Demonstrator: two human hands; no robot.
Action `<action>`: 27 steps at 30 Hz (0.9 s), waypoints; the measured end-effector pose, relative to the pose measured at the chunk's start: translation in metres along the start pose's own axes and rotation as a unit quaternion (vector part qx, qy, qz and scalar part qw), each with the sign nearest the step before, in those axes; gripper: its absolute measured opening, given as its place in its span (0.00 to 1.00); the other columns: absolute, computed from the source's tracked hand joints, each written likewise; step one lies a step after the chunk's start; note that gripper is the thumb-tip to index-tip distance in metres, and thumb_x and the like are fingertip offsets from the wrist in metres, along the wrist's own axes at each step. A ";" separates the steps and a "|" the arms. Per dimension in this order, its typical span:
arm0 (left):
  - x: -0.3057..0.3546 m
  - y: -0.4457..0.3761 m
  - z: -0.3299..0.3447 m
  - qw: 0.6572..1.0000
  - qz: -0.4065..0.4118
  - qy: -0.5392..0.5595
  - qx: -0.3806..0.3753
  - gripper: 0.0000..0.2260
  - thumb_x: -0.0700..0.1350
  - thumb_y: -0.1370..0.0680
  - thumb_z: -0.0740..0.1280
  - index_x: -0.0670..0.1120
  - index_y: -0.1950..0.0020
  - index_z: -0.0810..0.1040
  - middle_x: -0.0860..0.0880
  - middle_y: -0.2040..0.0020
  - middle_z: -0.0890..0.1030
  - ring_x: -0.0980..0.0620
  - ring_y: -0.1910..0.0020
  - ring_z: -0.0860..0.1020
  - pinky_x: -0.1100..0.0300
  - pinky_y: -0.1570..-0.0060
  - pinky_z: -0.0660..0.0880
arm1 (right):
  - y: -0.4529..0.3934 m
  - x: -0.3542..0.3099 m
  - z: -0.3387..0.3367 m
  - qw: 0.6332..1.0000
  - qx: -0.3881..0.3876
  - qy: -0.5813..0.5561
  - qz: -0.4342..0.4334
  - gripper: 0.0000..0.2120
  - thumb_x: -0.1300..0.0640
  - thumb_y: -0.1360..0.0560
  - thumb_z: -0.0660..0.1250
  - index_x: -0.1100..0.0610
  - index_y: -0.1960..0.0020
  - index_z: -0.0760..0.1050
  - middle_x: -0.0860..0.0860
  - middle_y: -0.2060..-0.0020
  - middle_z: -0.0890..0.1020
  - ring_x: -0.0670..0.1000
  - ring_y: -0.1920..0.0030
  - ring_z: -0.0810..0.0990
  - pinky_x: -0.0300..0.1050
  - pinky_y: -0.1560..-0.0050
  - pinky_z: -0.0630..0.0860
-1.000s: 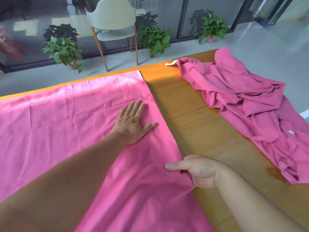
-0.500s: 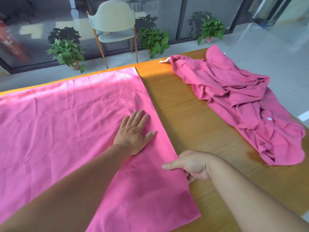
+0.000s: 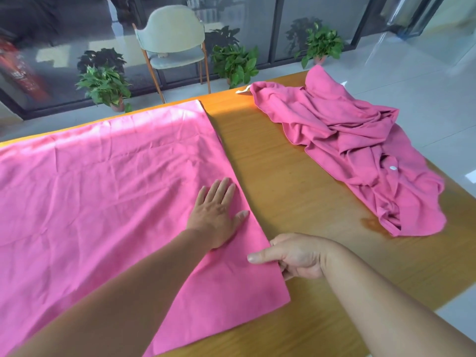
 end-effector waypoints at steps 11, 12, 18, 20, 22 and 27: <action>0.028 0.022 -0.014 0.994 -0.003 0.091 0.064 0.32 0.63 0.18 0.44 0.49 0.20 0.40 0.51 0.21 0.37 0.53 0.23 0.34 0.51 0.23 0.37 | 0.031 0.032 -0.013 0.993 0.083 0.078 0.041 0.14 0.48 0.20 0.66 0.58 0.43 0.80 0.53 0.52 0.87 0.52 0.49 0.85 0.46 0.45 0.81; 0.035 0.031 -0.011 0.993 0.008 0.101 0.065 0.32 0.63 0.19 0.44 0.49 0.20 0.40 0.52 0.21 0.37 0.54 0.23 0.34 0.51 0.23 0.37 | 0.032 0.034 -0.014 0.991 0.097 0.084 0.044 0.14 0.48 0.20 0.65 0.57 0.44 0.80 0.54 0.53 0.87 0.52 0.50 0.85 0.48 0.44 0.81; 0.042 0.052 0.014 0.998 0.020 0.056 0.003 0.34 0.66 0.20 0.42 0.50 0.20 0.38 0.53 0.21 0.35 0.54 0.24 0.32 0.54 0.25 0.32 | 0.038 0.037 -0.019 0.971 0.186 0.146 0.036 0.10 0.51 0.21 0.68 0.57 0.55 0.79 0.52 0.58 0.86 0.50 0.56 0.85 0.45 0.49 0.82; 0.042 0.058 0.008 0.996 0.018 0.081 0.013 0.32 0.65 0.19 0.43 0.51 0.20 0.40 0.53 0.21 0.37 0.54 0.23 0.34 0.54 0.25 0.33 | 0.040 0.038 -0.025 0.955 0.229 0.184 0.034 0.10 0.50 0.23 0.70 0.57 0.57 0.79 0.53 0.57 0.86 0.51 0.55 0.85 0.45 0.51 0.83; 0.039 0.071 0.004 0.995 0.008 0.092 0.032 0.30 0.63 0.18 0.44 0.51 0.20 0.42 0.52 0.20 0.39 0.54 0.23 0.35 0.54 0.24 0.35 | 0.043 0.036 -0.029 0.939 0.263 0.220 0.033 0.10 0.50 0.25 0.71 0.56 0.59 0.78 0.53 0.60 0.85 0.52 0.58 0.84 0.46 0.55 0.81; 0.023 0.115 -0.010 0.989 -0.005 0.122 0.089 0.25 0.57 0.16 0.51 0.51 0.20 0.53 0.52 0.20 0.47 0.53 0.21 0.42 0.53 0.23 0.39 | 0.073 -0.002 -0.024 0.783 0.421 0.456 0.040 0.10 0.46 0.22 0.64 0.50 0.45 0.74 0.48 0.48 0.80 0.52 0.50 0.80 0.43 0.56 0.71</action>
Point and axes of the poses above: each hand's wrist, its own y-axis away from the middle knuckle, its own z-axis out of the palm, x = y × z, the point moved 8 cm from there along -y, towards the middle knuckle
